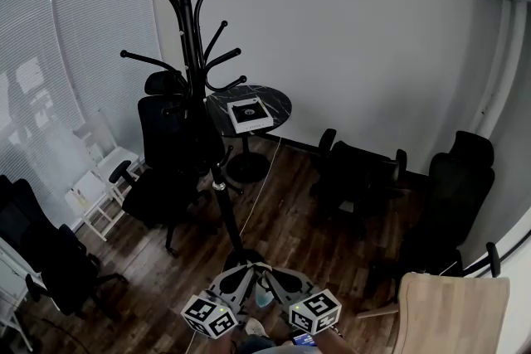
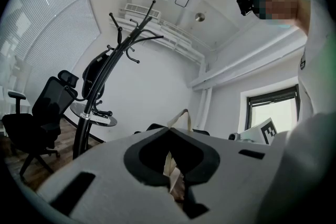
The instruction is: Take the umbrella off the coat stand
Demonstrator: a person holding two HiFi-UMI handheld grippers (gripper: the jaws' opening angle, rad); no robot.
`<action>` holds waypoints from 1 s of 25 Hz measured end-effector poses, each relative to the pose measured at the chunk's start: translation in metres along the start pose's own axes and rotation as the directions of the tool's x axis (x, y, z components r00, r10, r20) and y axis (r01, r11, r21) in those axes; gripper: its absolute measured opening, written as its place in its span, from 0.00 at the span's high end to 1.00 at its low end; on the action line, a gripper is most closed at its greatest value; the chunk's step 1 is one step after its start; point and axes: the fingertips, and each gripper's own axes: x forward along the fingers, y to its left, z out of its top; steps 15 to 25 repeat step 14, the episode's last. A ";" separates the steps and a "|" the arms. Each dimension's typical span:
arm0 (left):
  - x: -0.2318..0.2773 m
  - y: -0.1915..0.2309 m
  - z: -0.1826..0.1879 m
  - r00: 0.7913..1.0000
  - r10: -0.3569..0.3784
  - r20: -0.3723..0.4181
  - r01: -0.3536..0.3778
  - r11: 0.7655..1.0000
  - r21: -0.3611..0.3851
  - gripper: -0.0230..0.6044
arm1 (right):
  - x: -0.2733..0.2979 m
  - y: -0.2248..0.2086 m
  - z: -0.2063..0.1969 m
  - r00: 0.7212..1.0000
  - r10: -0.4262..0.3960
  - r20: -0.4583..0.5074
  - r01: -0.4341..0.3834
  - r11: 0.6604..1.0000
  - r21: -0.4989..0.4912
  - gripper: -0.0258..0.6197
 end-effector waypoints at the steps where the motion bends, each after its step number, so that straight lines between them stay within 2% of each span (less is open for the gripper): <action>1: 0.000 0.000 0.000 1.000 0.000 0.000 0.000 1.000 0.001 0.93 | 0.000 0.000 0.000 1.000 0.001 0.001 -0.001 1.000 0.000 0.94; 25: 0.003 -0.004 0.001 1.000 -0.011 -0.003 0.011 1.000 0.004 0.93 | -0.003 -0.001 0.002 1.000 0.004 0.013 -0.004 1.000 0.008 0.94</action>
